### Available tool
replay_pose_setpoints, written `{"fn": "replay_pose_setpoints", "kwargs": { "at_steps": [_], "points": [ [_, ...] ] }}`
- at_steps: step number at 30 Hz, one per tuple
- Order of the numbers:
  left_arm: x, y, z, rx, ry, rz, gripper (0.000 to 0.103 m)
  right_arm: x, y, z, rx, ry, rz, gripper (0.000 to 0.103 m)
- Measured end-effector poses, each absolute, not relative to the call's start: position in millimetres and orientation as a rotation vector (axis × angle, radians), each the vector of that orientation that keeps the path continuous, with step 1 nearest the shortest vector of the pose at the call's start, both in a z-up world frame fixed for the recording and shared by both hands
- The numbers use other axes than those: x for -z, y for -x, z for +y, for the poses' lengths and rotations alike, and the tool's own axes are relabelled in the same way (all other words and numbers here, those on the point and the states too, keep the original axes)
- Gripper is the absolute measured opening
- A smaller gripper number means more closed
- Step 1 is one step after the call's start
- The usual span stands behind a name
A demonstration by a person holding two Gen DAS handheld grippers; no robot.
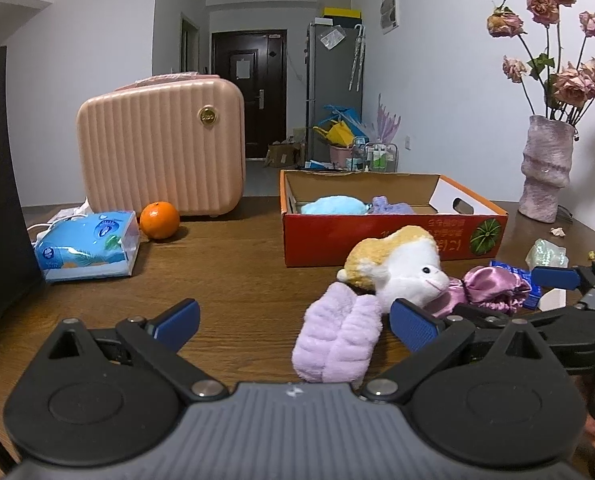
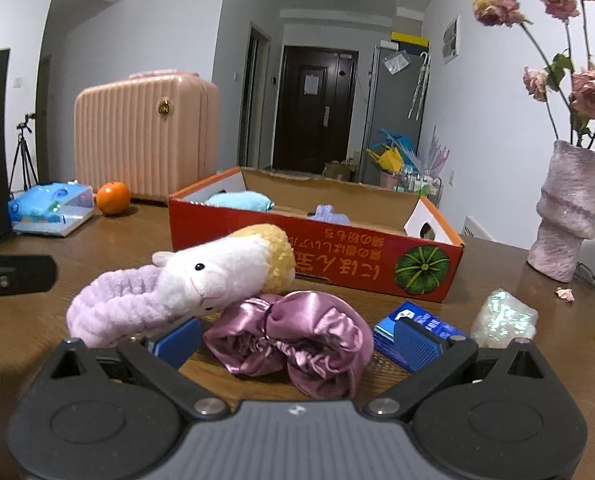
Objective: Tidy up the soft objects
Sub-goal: 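Close the right tool on the pink satin scrunchie and lift it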
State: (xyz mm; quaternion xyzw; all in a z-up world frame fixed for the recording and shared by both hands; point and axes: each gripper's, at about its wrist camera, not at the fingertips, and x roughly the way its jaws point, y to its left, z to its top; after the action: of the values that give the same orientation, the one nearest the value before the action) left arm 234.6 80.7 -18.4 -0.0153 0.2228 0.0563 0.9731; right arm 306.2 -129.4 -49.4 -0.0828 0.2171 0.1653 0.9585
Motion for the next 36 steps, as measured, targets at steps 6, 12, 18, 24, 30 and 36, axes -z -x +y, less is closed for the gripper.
{"fn": "replay_pose_setpoints", "kwargs": {
  "at_steps": [6, 12, 18, 24, 30, 36],
  "points": [
    [19.0, -236.6, 89.9, -0.123, 0.040, 0.454, 0.103, 55.9, -326.2, -114.7, -0.319, 0.177, 0.480, 0.103],
    [19.4, -237.6, 94.6, -0.129, 0.045, 0.459, 0.103, 62.2, -343.0, -105.3, -0.301, 0.192, 0.518, 0.103],
    [20.5, -237.3, 95.2, -0.126, 0.044, 0.459, 0.103, 67.6, -354.3, -102.4, -0.304, 0.180, 0.558, 0.100],
    [21.0, -237.3, 94.0, -0.126, 0.046, 0.461, 0.103, 71.5, -359.6, -103.3, -0.330, 0.164, 0.595, 0.085],
    [20.9, -237.7, 94.2, -0.127, 0.045, 0.461, 0.103, 72.8, -359.3, -103.9, -0.362, 0.155, 0.611, 0.058],
    [20.7, -237.6, 93.7, -0.125, 0.048, 0.462, 0.103, 72.2, -352.2, -103.3, -0.373, 0.170, 0.594, 0.034]
  ]
}}
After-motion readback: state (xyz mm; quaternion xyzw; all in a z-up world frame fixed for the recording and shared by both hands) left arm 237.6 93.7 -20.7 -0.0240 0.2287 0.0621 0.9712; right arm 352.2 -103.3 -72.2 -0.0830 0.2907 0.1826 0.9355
